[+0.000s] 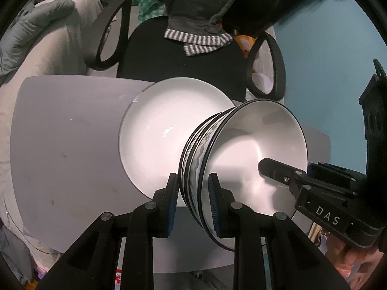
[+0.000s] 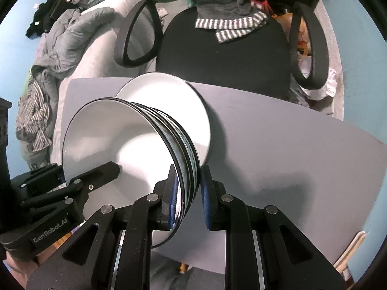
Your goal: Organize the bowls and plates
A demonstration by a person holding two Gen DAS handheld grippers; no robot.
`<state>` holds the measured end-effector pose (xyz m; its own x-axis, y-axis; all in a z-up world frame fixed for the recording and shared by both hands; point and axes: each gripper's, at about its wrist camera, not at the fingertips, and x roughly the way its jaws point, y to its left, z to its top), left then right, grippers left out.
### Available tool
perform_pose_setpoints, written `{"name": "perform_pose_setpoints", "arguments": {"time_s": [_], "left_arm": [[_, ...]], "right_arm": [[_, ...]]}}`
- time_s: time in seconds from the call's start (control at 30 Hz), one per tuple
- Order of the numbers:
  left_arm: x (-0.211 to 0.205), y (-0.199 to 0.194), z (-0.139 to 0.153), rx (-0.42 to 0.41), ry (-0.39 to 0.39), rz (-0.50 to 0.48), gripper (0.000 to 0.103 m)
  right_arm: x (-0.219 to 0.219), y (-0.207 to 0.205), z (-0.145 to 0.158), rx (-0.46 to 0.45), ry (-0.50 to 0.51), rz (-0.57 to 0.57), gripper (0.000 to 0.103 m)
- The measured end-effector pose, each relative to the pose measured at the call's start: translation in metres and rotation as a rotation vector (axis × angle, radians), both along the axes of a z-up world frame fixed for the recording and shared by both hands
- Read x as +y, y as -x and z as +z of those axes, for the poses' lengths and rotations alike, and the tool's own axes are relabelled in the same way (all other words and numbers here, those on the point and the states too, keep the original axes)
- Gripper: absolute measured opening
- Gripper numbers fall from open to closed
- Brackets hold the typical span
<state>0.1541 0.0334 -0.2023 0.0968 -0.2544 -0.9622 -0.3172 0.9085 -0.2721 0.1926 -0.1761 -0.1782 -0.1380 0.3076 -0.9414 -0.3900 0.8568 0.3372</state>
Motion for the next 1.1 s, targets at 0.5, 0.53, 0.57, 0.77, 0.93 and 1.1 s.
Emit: {"name": "perform_pose_setpoints", "arguments": {"time_s": [0.5,0.53,0.57,0.77,0.93,1.1], "left_arm": [[0.03,-0.011,-0.022,0.001,0.01,0.011,0.024],[0.031,-0.011,-0.023,-0.001,0.014,0.013,0.024],[0.032,-0.011,-0.024,-0.002,0.02,0.017,0.024],[0.037,-0.006,-0.027,-0.011,0.045,0.042,0.024],[0.036,-0.002,-0.028,-0.016,0.052,0.039,0.024],[0.035,-0.004,-0.028,-0.021,0.045,0.031,0.024]], "right_arm": [[0.03,-0.008,-0.02,0.014,0.013,0.015,0.018],[0.03,-0.008,-0.02,0.01,0.015,0.018,0.018],[0.031,-0.008,-0.02,0.006,0.016,0.021,0.018],[0.037,-0.009,-0.021,-0.021,0.03,0.035,0.018],[0.038,-0.008,-0.021,-0.044,0.042,0.047,0.018],[0.039,-0.007,-0.021,-0.067,0.055,0.055,0.018]]}}
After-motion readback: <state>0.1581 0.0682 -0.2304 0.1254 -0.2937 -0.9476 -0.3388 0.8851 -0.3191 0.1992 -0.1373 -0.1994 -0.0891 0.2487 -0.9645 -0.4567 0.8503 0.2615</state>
